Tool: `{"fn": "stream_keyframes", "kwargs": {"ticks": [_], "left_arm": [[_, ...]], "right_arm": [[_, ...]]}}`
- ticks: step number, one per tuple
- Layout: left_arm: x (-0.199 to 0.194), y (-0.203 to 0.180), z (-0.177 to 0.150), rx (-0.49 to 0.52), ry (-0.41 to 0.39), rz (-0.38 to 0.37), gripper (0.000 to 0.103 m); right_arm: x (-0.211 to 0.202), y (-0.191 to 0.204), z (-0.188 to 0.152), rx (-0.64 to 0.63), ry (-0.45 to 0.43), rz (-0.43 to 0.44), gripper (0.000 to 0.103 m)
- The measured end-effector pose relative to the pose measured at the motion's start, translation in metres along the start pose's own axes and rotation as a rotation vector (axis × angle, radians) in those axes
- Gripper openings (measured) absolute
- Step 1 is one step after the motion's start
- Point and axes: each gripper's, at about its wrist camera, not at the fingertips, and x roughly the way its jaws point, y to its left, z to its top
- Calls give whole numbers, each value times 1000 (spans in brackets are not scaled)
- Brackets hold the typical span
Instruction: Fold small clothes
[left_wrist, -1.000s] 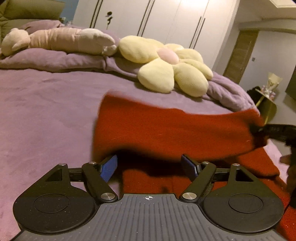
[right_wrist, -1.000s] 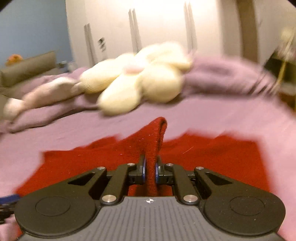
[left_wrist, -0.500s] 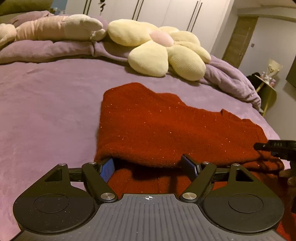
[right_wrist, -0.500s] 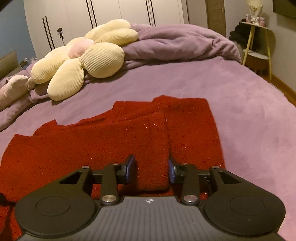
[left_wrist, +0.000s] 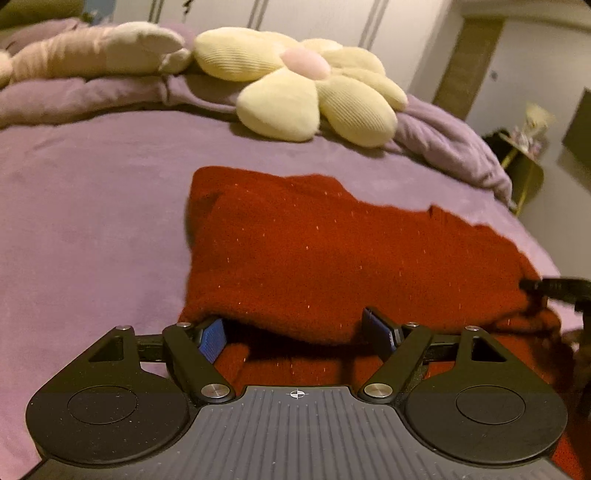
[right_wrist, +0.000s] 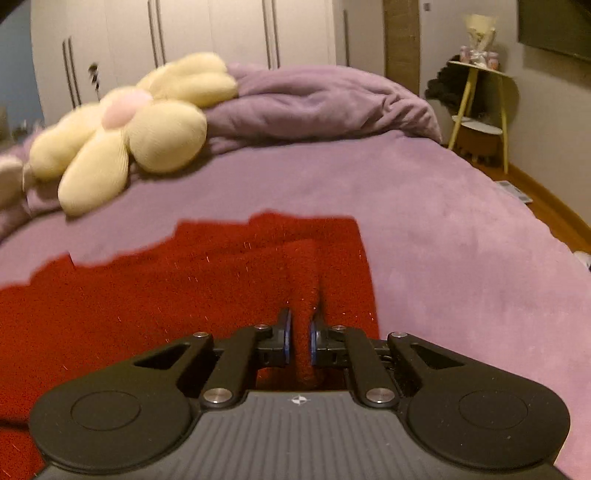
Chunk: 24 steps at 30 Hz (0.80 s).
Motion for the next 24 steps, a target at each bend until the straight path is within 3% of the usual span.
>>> {"fn": "stream_keyframes", "kwargs": {"ticks": [7, 10, 13, 15, 17, 19, 24], "left_arm": [[-25, 7, 7, -28, 17, -65, 82], [-34, 11, 8, -22, 1, -54, 83], [-40, 21, 9, -3, -36, 86, 86], [-44, 34, 11, -64, -41, 76, 86], [-43, 38, 14, -97, -33, 63, 86], [-39, 30, 17, -68, -33, 62, 86], [-13, -2, 22, -9, -27, 47, 86]], "right_arm": [[0, 15, 5, -149, -77, -121, 8], [7, 13, 5, -155, -67, -122, 8], [8, 5, 8, -124, -53, -88, 9], [-1, 0, 9, -88, -54, -82, 22], [-15, -4, 6, -66, -80, -80, 22], [-32, -4, 2, -35, -113, -67, 22], [-54, 26, -13, -93, -133, 123, 22]]}}
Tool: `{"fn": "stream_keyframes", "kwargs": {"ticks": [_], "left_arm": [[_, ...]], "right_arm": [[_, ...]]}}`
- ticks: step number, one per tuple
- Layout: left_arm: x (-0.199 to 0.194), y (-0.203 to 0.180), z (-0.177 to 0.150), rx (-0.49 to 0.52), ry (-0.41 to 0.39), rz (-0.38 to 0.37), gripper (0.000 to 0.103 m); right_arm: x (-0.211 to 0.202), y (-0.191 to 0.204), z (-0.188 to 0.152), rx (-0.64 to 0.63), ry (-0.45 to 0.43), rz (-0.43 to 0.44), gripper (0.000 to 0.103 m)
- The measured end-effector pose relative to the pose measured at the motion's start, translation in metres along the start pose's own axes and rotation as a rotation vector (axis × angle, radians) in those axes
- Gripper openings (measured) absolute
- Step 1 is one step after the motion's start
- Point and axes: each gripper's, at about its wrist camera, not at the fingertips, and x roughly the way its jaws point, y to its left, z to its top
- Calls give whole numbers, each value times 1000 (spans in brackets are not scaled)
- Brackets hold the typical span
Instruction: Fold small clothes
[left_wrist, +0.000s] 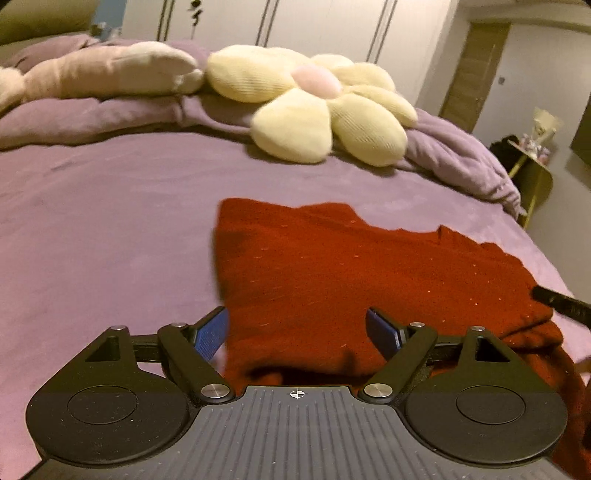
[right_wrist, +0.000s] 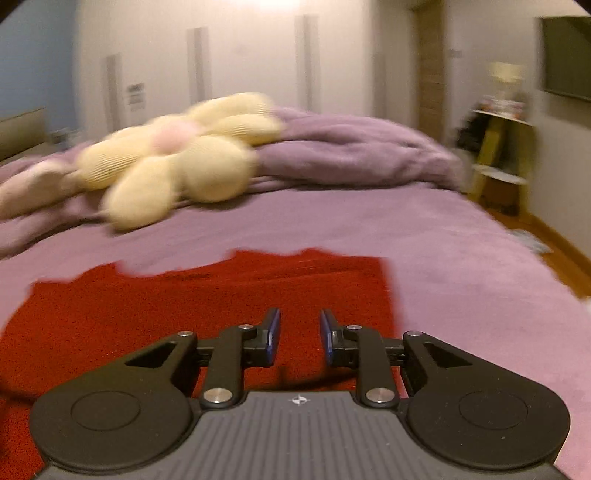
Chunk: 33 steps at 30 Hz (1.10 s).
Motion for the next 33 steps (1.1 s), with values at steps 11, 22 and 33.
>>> {"fn": "stream_keyframes", "kwargs": {"ticks": [11, 22, 33], "left_arm": [[62, -5, 8, 52, 96, 129, 97], [72, -12, 41, -13, 91, 102, 88], [110, -9, 44, 16, 130, 201, 101]], "right_arm": [[60, 23, -14, -102, 140, -20, 21], [72, 17, 23, -62, 167, -95, 21], [115, 19, 27, -223, 178, -167, 23]]}}
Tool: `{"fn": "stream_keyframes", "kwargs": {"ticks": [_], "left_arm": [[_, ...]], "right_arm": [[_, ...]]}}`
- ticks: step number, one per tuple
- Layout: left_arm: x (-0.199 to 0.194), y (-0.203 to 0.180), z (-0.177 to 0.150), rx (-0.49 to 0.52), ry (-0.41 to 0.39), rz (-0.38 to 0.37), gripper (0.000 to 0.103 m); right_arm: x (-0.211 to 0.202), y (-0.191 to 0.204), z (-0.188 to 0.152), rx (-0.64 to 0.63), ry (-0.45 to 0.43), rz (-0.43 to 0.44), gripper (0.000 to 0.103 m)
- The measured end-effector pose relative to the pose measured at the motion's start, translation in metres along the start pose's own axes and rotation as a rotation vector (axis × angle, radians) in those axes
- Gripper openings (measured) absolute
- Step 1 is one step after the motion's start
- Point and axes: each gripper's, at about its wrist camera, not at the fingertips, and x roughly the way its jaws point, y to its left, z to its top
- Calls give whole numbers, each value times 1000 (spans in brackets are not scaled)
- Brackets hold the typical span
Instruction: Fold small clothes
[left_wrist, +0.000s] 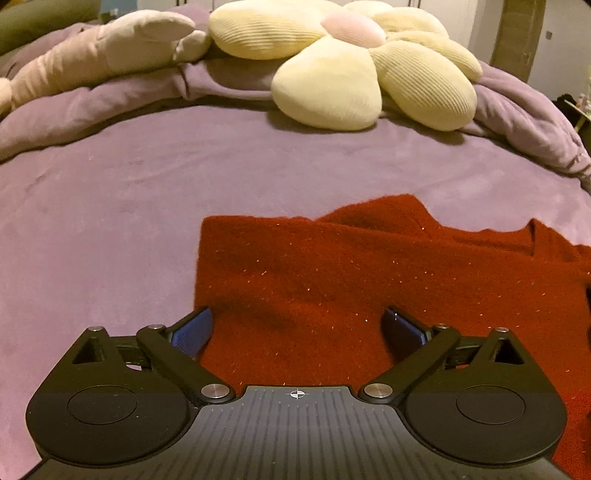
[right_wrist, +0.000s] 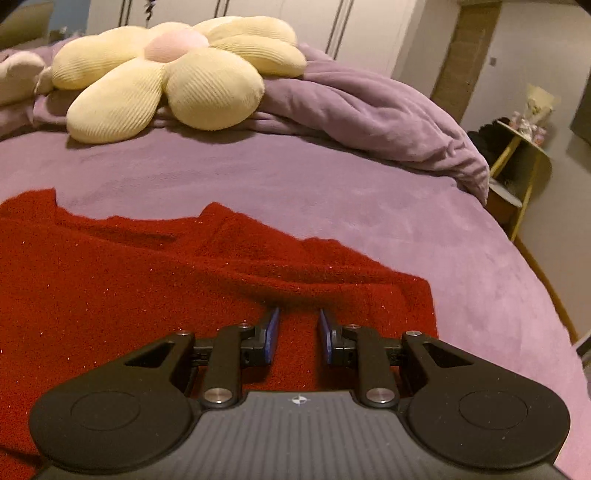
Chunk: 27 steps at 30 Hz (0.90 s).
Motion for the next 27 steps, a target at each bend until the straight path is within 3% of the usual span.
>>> {"fn": "stream_keyframes", "kwargs": {"ticks": [3, 7, 11, 16, 18, 22, 24, 27], "left_arm": [[-27, 9, -12, -17, -9, -42, 100], [-58, 25, -36, -65, -25, -95, 100], [-46, 19, -49, -17, 22, -58, 102], [-58, 20, -44, -52, 23, -53, 101], [-75, 21, -53, -13, 20, -85, 100], [-130, 33, -96, 49, 25, -184, 100], [-158, 45, -126, 33, 59, -221, 101], [-191, 64, -170, -1, 121, -227, 101]], "right_arm": [[-26, -11, -4, 52, -12, 39, 32], [-70, -30, -38, 130, -45, 90, 32], [-71, -28, -57, 96, -36, 86, 32], [-67, -26, -40, 109, 19, 75, 32], [-88, -33, -43, 150, 13, 148, 46], [-152, -57, -93, 193, -32, 265, 64], [-188, -74, -132, 216, -9, 303, 71], [-231, -102, -186, 282, 57, 340, 73]]}}
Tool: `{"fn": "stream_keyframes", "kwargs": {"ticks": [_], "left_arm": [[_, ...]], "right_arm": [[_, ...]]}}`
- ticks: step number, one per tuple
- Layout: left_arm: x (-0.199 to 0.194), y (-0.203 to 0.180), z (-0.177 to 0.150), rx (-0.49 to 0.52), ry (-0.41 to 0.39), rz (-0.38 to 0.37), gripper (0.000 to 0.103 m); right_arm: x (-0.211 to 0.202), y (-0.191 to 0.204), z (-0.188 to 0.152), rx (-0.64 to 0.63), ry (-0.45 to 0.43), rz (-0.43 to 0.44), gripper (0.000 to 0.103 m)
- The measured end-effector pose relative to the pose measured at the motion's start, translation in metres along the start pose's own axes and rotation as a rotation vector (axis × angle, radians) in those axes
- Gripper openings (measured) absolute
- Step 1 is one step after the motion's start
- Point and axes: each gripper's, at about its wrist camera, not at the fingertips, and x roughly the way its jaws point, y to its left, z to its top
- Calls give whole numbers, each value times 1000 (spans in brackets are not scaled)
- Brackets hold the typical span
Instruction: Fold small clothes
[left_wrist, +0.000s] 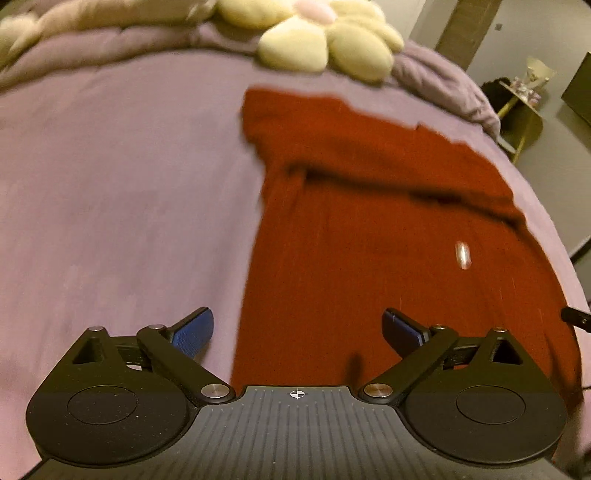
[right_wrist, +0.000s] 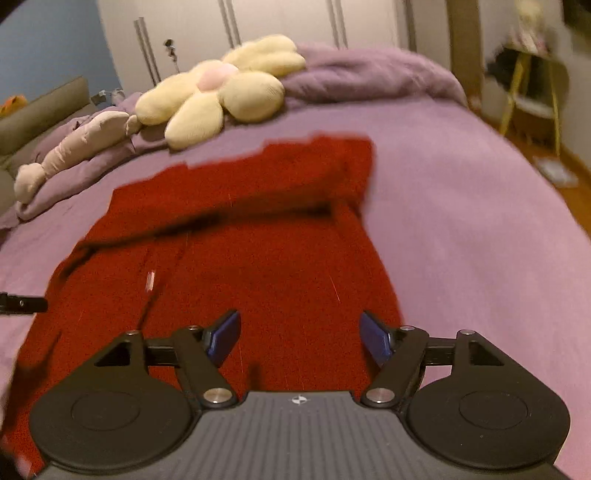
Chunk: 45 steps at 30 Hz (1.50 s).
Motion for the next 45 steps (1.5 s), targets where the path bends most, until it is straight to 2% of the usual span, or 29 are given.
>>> {"fn": "stream_keyframes", "kwargs": {"ticks": [2, 5, 8, 10, 12, 13, 14, 16, 18, 19, 21, 22, 26, 28, 29, 30, 31, 32, 36, 41, 45], "left_arm": [[-17, 8, -30, -29, 38, -1, 101], [-29, 12, -57, -36, 82, 9, 101], [-31, 17, -70, -48, 125, -46, 100], [-29, 19, -73, -61, 145, -69, 99], [-28, 21, -74, -70, 144, -85, 96], [-27, 21, -73, -82, 145, -88, 94], [-28, 24, -75, -97, 151, -96, 87], [-28, 31, -74, -140, 158, -119, 80], [-28, 35, -75, -177, 171, -139, 63], [-28, 39, -75, -200, 176, -144, 59], [-27, 44, -75, -233, 190, -169, 48], [-27, 46, -77, -241, 200, -181, 46], [-23, 45, -80, -232, 264, -243, 46], [-20, 40, -80, -214, 284, -257, 44], [-20, 38, -79, -205, 292, -263, 37], [-19, 36, -78, -199, 298, -264, 25], [-19, 35, -77, -195, 302, -269, 18], [-19, 34, -75, -198, 303, -277, 15], [-21, 28, -66, -215, 296, -318, 14], [-35, 11, -42, -226, 240, -415, 13], [-47, 1, -10, -243, 151, -476, 13]], "right_arm": [[-29, -18, -30, 63, 32, -16, 74], [-54, -38, -57, 119, 77, -56, 74], [-67, -50, -68, 170, 87, -57, 73], [-67, -54, -73, 174, 94, -29, 69], [-62, -53, -76, 160, 133, -13, 54], [-59, -53, -77, 147, 147, -11, 52], [-58, -53, -78, 138, 155, -8, 51], [-57, -55, -79, 136, 167, -2, 40], [-59, -58, -79, 148, 168, 20, 24], [-60, -60, -80, 150, 169, 36, 23], [-63, -64, -79, 152, 173, 54, 23], [-63, -66, -79, 159, 175, 63, 24], [-61, -76, -75, 207, 177, 97, 42], [-58, -80, -76, 245, 182, 128, 43], [-56, -80, -75, 250, 190, 134, 43], [-54, -79, -75, 245, 197, 136, 40], [-54, -78, -74, 236, 202, 130, 35], [-53, -77, -73, 225, 209, 122, 27], [-56, -80, -69, 240, 233, 158, 16], [-60, -82, -55, 347, 237, 267, 14], [-64, -75, -33, 407, 203, 356, 13]]}}
